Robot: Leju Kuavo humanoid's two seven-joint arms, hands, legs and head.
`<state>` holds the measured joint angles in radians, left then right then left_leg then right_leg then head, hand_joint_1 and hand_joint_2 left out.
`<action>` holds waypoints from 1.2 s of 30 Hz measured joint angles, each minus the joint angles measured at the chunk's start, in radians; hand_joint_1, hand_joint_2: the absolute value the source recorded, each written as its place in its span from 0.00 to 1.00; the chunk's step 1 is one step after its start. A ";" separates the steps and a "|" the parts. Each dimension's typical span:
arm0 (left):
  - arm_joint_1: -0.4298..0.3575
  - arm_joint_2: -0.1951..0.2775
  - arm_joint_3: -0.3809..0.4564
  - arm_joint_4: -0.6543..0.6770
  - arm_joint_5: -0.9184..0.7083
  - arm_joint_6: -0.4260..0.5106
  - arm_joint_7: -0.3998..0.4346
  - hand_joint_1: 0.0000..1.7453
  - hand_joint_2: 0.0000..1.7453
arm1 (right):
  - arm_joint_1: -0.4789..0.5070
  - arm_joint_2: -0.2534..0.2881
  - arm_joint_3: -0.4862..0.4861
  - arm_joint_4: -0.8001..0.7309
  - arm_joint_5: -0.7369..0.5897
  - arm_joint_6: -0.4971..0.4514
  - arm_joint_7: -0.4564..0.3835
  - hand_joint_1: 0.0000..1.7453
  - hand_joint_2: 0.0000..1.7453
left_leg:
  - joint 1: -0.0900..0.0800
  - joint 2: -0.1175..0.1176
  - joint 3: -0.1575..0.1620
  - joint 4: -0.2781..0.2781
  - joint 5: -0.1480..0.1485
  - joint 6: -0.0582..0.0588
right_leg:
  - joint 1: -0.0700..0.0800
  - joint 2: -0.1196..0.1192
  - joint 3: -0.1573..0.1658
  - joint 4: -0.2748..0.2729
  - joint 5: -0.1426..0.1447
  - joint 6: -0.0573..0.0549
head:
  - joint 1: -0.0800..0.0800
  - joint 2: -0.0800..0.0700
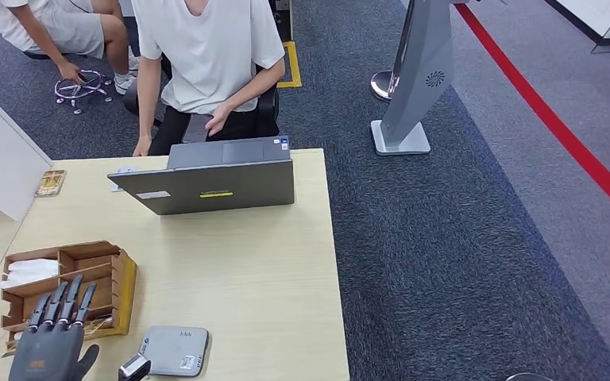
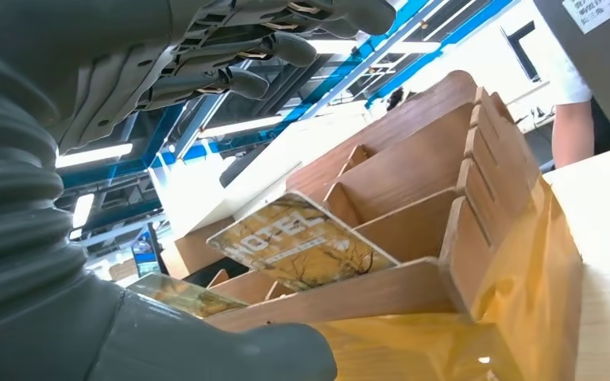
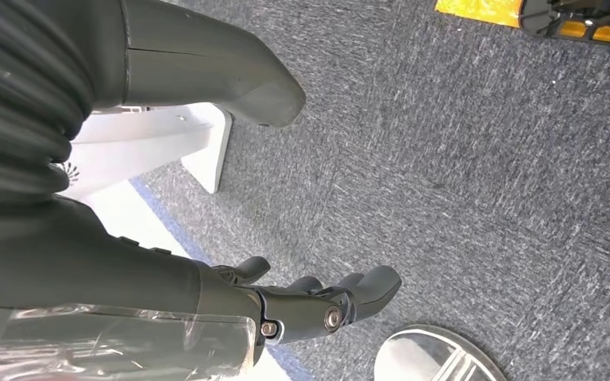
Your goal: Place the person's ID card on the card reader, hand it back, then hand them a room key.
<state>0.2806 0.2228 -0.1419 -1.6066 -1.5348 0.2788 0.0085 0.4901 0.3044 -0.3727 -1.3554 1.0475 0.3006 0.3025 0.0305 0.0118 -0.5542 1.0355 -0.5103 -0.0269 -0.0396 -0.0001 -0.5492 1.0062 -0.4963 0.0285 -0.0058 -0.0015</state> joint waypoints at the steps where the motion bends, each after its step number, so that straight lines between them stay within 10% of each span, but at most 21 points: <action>1: 0.000 0.000 -0.002 -0.002 0.000 0.000 0.000 0.00 1.00 | 0.000 0.000 0.000 0.000 0.000 0.000 0.000 0.00 1.00 | 0.000 0.000 0.000 0.000 0.000 0.000 | 0.000 0.000 0.000 0.000 0.000 0.000 | 0.000 0.000; 36: -0.016 0.036 -0.074 -0.073 0.000 -0.025 0.114 0.00 1.00 | -0.001 0.000 0.001 0.001 0.014 0.000 -0.009 0.00 1.00 | 0.000 0.000 0.000 0.000 0.000 0.000 | 0.000 0.000 0.000 0.000 0.000 0.000 | 0.000 0.000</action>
<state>0.2651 0.2588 -0.2154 -1.6800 -1.5350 0.2533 0.1223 0.4887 0.3044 -0.3716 -1.3542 1.0620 0.3010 0.2938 0.0305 0.0118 -0.5544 1.0356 -0.5103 -0.0270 -0.0396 -0.0001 -0.5492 1.0062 -0.4962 0.0285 -0.0060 -0.0015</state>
